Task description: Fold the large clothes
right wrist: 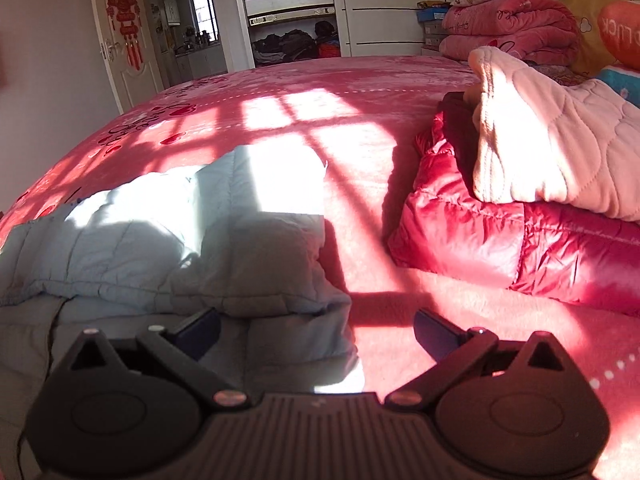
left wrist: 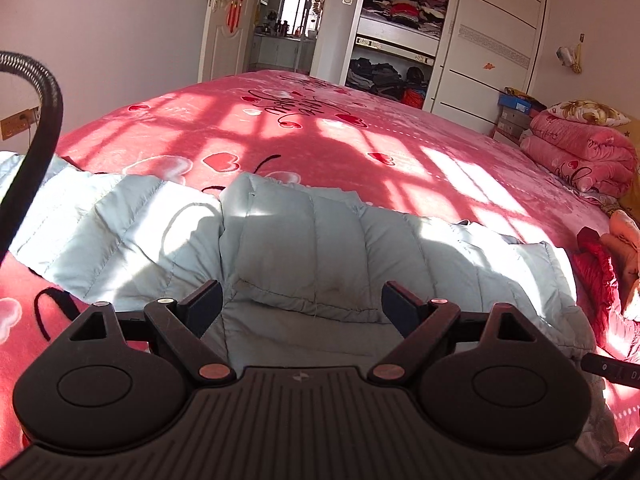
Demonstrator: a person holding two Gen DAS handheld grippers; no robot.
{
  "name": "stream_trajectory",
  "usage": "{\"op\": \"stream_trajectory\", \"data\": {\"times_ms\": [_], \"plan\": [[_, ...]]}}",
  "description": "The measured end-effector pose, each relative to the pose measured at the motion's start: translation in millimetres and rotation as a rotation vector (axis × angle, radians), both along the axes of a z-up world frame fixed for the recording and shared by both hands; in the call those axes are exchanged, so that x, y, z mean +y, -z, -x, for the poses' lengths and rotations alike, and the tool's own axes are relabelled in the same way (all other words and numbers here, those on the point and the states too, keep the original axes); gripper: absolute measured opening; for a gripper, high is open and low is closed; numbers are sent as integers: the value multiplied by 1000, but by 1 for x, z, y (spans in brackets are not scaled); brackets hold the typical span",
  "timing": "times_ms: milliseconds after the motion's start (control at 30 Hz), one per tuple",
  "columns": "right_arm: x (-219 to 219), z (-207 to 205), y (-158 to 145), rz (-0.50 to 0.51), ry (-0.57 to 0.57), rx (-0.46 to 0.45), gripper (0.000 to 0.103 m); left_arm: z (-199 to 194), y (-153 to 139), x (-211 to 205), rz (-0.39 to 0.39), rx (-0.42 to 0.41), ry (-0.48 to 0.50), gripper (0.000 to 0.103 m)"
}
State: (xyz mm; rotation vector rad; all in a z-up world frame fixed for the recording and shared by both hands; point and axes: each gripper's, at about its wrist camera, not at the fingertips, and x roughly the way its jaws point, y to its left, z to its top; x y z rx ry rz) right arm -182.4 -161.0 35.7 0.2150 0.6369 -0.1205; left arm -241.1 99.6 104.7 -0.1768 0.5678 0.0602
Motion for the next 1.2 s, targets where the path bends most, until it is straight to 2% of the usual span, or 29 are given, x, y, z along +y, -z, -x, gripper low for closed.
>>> {"op": "stream_trajectory", "data": {"times_ms": [167,433,633,733,867,1067,1200], "plan": [[20,38,6,57,-59,15,102,16,-5,-1,21,4,-17,103],[57,76,9,35,-122,38,102,58,-10,3,70,43,-47,103],[66,99,-2,-95,-134,41,102,92,-21,1,58,39,-40,103],[73,112,-14,-134,-152,11,102,109,-30,3,33,18,-40,103],[71,128,-38,-250,-161,-46,102,124,-47,9,16,-17,-42,103],[72,144,-73,-352,-191,-144,102,143,-77,22,-4,-71,-62,103],[85,153,-95,-310,-246,-208,102,153,-99,37,-10,-109,-99,103]]}}
